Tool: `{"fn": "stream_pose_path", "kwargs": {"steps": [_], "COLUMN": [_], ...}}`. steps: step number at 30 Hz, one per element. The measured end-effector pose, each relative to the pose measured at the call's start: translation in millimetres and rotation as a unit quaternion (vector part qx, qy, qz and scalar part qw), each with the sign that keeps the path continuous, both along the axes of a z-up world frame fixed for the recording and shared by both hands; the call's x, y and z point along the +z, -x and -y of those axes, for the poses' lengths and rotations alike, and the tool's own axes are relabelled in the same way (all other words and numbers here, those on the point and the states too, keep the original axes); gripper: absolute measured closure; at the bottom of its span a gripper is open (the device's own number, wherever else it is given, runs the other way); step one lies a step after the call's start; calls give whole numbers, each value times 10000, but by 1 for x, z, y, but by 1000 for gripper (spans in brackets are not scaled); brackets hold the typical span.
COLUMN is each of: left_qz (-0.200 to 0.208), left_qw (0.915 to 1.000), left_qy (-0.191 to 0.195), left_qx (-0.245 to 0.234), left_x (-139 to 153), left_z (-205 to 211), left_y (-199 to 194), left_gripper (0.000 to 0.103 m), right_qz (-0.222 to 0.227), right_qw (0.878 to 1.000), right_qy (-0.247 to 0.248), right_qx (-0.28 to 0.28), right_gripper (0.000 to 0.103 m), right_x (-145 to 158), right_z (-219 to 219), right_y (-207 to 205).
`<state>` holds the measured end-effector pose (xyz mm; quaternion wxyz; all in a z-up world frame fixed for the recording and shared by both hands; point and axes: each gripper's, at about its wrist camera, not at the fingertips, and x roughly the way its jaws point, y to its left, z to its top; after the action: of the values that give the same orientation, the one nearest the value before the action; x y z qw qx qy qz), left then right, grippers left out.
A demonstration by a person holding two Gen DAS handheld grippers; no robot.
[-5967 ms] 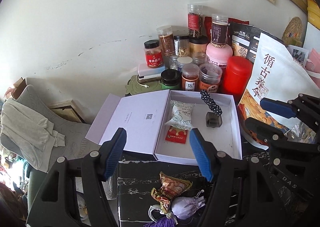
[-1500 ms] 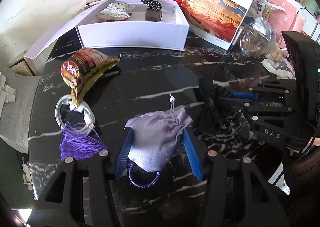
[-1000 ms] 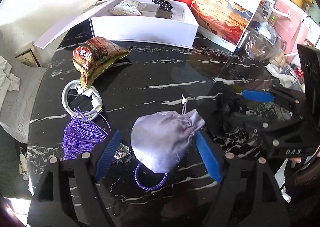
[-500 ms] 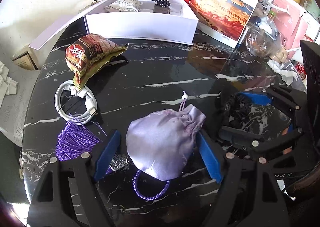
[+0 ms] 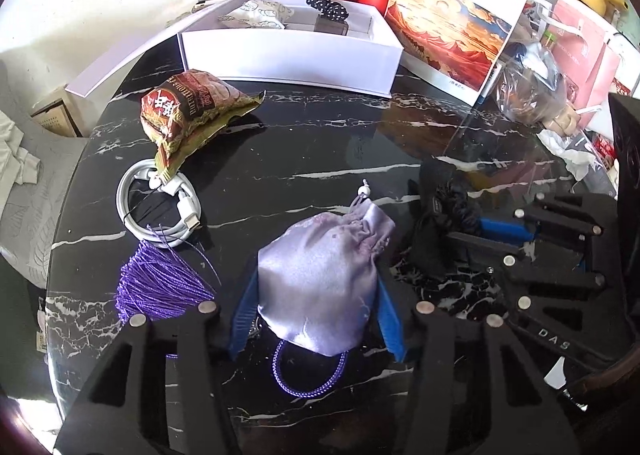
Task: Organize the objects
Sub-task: 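Lift the sachet with the left tool while the right tool lifts the black item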
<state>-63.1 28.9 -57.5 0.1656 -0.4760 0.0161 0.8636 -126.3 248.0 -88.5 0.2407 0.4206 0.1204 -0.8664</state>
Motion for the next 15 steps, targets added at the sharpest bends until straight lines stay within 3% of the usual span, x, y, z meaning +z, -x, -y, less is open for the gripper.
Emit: {"fn": "stream_pose_path", "kwargs": {"steps": [15], "left_qz": [-60], "left_qw": [9997], "left_qy": [18], "left_qx": [219], "left_x": [29], "left_z": [8], "left_y": [-8], "left_gripper": [53], "right_qz": [-29], "right_qw": [9999], "right_qy": [126], "right_qx": [-46], "right_gripper": [91], "right_x": [23], "right_z": [-6], "right_y": [-4]}}
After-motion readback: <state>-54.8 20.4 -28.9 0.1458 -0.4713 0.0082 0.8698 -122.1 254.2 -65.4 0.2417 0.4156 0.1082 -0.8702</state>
